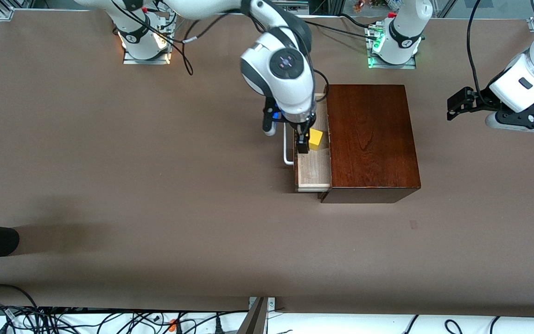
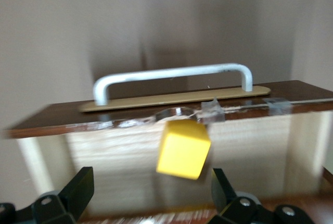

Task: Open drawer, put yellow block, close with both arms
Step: 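Lower the cube into the drawer and open the right gripper, then withdraw the right gripper while the left gripper moves to the drawer front, then push the drawer front with the left gripper into the box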

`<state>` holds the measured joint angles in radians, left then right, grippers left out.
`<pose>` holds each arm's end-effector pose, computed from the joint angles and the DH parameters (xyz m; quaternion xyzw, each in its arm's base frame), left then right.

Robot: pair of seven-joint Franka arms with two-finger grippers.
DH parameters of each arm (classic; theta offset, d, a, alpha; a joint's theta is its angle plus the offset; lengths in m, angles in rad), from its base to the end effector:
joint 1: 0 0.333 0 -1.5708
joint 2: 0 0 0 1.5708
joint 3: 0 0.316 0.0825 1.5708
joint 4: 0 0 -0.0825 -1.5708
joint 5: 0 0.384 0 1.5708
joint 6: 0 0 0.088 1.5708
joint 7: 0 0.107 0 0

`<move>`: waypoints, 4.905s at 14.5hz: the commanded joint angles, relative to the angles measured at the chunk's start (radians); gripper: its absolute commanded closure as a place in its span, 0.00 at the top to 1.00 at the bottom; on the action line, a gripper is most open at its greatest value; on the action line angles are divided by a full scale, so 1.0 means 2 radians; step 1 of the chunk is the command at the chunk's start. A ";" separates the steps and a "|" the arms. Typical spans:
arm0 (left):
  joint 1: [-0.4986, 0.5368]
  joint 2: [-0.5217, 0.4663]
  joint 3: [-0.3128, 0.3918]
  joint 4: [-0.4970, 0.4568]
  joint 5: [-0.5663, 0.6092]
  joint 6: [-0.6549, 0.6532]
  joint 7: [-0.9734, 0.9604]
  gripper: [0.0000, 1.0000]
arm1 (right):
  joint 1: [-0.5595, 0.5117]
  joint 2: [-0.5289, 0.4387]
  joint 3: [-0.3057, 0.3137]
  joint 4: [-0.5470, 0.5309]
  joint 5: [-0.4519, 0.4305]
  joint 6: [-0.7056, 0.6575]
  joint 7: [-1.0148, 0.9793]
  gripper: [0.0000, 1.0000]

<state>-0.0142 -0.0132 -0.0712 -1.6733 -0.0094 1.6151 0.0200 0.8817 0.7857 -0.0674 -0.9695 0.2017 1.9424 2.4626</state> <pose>0.5491 -0.0482 0.5871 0.9984 -0.0523 -0.0226 0.0035 0.5116 0.5904 0.4215 -0.6628 0.7392 0.0803 0.0882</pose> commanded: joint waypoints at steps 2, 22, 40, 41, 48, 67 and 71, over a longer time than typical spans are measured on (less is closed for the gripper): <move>-0.001 0.001 -0.001 0.013 -0.017 -0.012 0.008 1.00 | -0.053 -0.076 0.005 -0.014 0.014 -0.093 -0.122 1.00; -0.059 0.162 -0.250 0.031 -0.077 0.111 0.227 1.00 | -0.306 -0.335 -0.113 -0.273 -0.088 -0.234 -1.184 1.00; -0.132 0.316 -0.245 0.008 0.160 0.263 0.418 1.00 | -0.464 -0.346 0.023 -0.278 -0.101 -0.224 -1.223 1.00; -0.122 0.313 -0.245 0.010 0.161 0.240 0.423 1.00 | -0.464 -0.347 0.024 -0.281 -0.101 -0.214 -1.223 1.00; -0.084 0.297 -0.247 0.019 0.160 0.161 0.418 1.00 | -0.464 -0.345 0.024 -0.281 -0.101 -0.211 -1.231 1.00; -0.070 0.191 -0.247 0.114 0.053 -0.023 0.210 1.00 | -0.464 -0.345 0.024 -0.279 -0.102 -0.208 -1.230 1.00; 0.000 0.165 -0.246 0.140 0.052 -0.073 0.169 1.00 | -0.464 -0.345 0.024 -0.275 -0.102 -0.209 -1.229 1.00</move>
<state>-0.1051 0.3355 -0.5588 -1.4150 0.1154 1.5039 0.3745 -0.0293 0.1289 -0.0393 -1.4935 0.0151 1.5140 0.0049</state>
